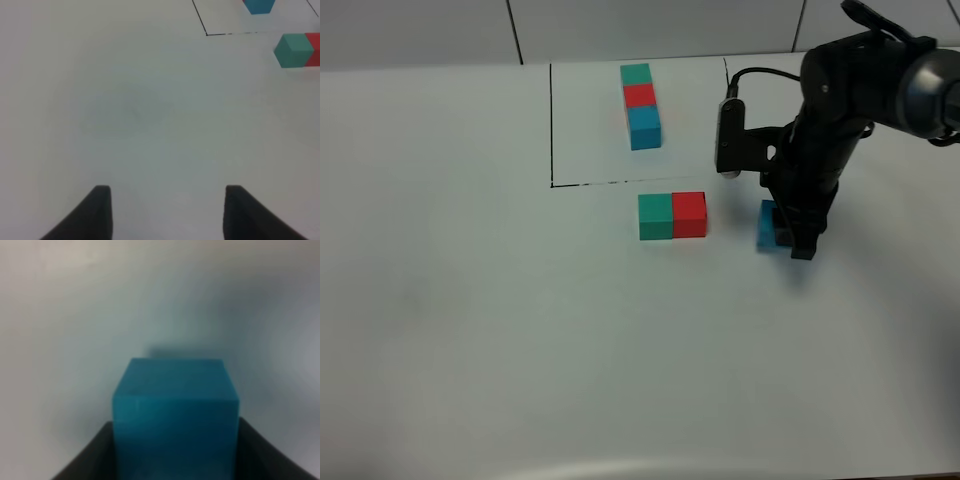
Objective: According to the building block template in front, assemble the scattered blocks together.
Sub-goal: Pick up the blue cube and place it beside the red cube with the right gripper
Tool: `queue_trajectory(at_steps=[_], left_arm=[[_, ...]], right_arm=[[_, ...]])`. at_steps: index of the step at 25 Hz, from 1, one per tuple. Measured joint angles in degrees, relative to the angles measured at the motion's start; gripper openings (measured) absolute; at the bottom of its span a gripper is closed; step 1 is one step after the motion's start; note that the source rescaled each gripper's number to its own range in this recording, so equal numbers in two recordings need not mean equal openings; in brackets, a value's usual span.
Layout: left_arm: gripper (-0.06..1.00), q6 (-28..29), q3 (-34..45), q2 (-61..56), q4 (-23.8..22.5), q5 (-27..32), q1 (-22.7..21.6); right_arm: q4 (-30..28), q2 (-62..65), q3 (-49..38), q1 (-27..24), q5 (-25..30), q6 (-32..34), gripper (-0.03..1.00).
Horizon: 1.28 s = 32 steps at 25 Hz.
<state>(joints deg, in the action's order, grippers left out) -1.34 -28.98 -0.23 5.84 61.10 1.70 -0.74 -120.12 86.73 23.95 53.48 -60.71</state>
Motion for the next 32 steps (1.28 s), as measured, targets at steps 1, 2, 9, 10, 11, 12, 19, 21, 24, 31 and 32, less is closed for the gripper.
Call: queue_trajectory(at_steps=[1,2,9,10,11,12,19,21,24,31,32], left_arm=[[0.1,0.0,0.0,0.0,0.0,0.0,0.0],[0.1,0.0,0.0,0.0,0.0,0.0,0.0],[0.1,0.0,0.0,0.0,0.0,0.0,0.0],[0.1,0.0,0.0,0.0,0.0,0.0,0.0],[0.1,0.0,0.0,0.0,0.0,0.0,0.0],[0.1,0.0,0.0,0.0,0.0,0.0,0.0],[0.1,0.0,0.0,0.0,0.0,0.0,0.0],[0.1,0.0,0.0,0.0,0.0,0.0,0.0],[0.1,0.0,0.0,0.0,0.0,0.0,0.0],[0.1,0.0,0.0,0.0,0.0,0.0,0.0],[0.1,0.0,0.0,0.0,0.0,0.0,0.0]], right_arm=[[-0.18,-1.75,2.17,0.06,0.79,-0.58,0.03],[-0.52,-3.29,3.86,0.13,1.45,-0.92,0.03],[-1.8,-9.3,12.5,1.05,4.12,-2.37,0.03],[-1.88,-9.61,13.18,1.46,4.18,-2.54,0.03],[-1.88,-10.1,13.8,1.75,4.18,-3.01,0.03],[-1.82,-10.45,14.3,2.1,4.18,-3.36,0.03],[-1.29,-12.54,17.03,2.68,5.46,-4.38,0.03],[-1.23,-12.65,17.1,2.79,5.46,-4.45,0.03],[-1.18,-12.73,17.21,3.32,5.4,-4.49,0.03],[0.08,-12.8,17.21,5.02,5.08,-4.61,0.03],[0.17,-12.8,17.21,5.14,5.04,-4.61,0.03]])
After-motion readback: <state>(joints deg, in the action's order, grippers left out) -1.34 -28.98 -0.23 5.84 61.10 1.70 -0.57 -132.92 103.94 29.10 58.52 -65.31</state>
